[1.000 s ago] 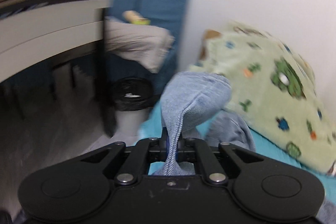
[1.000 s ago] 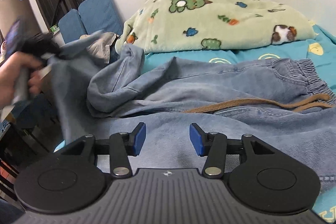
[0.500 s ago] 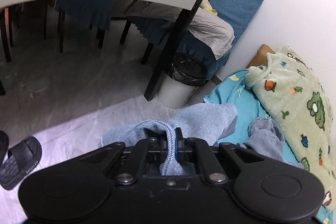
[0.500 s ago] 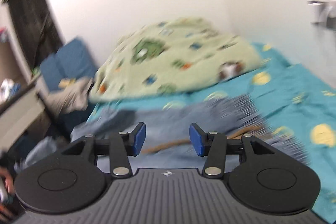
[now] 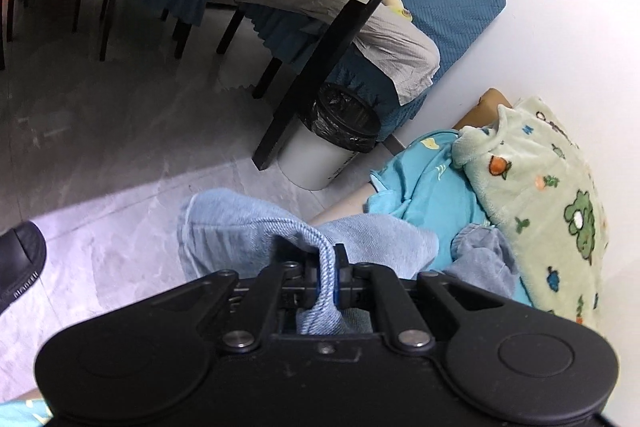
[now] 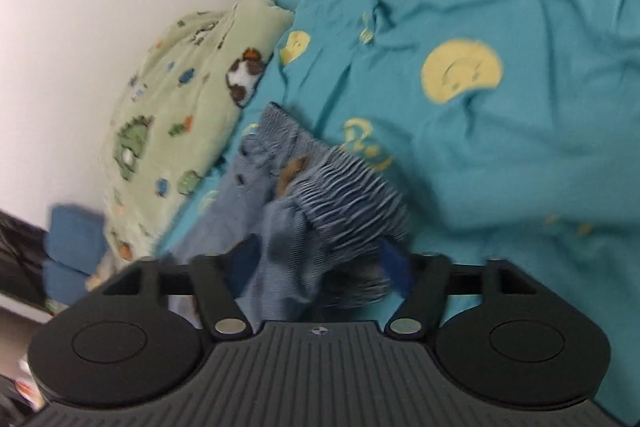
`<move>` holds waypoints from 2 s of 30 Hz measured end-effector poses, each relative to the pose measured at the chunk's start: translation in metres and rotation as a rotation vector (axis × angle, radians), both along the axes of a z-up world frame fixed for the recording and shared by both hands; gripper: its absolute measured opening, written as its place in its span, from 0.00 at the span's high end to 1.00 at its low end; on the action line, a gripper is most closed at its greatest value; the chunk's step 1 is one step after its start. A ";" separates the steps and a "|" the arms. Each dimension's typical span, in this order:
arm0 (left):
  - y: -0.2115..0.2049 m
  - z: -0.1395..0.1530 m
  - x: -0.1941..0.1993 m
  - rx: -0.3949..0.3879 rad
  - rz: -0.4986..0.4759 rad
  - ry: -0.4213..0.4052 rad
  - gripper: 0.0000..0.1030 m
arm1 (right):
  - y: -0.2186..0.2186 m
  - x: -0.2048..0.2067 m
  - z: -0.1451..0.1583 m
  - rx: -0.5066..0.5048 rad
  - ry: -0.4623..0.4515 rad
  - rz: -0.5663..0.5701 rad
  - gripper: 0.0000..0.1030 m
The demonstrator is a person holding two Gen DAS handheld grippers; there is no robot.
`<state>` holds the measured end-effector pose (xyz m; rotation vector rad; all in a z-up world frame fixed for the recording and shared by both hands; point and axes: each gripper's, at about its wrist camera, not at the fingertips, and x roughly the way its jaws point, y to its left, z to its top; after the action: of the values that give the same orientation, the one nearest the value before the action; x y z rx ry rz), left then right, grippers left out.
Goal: Fold clothes
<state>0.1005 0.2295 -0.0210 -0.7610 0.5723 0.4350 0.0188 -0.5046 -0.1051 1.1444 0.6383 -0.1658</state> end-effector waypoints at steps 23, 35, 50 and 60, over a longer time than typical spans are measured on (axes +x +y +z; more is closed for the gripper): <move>0.029 -0.018 -0.005 -0.186 0.054 -0.010 0.95 | 0.029 0.077 0.117 -0.305 -0.276 0.027 0.88; -0.006 -0.023 -0.007 -0.284 -0.082 -0.005 0.68 | -0.034 0.080 0.164 -0.471 -0.383 -0.092 0.88; 0.026 -0.057 -0.018 -0.557 0.078 0.040 0.65 | -0.070 0.010 0.000 -0.211 0.008 -0.331 0.80; 0.041 -0.080 -0.003 -0.596 0.136 0.092 0.84 | -0.062 0.020 -0.012 -0.014 -0.030 -0.546 0.33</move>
<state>0.0975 0.2710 -0.1010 -1.3610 0.7509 0.4290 0.0389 -0.5666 -0.1175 1.2847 0.2844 -0.6149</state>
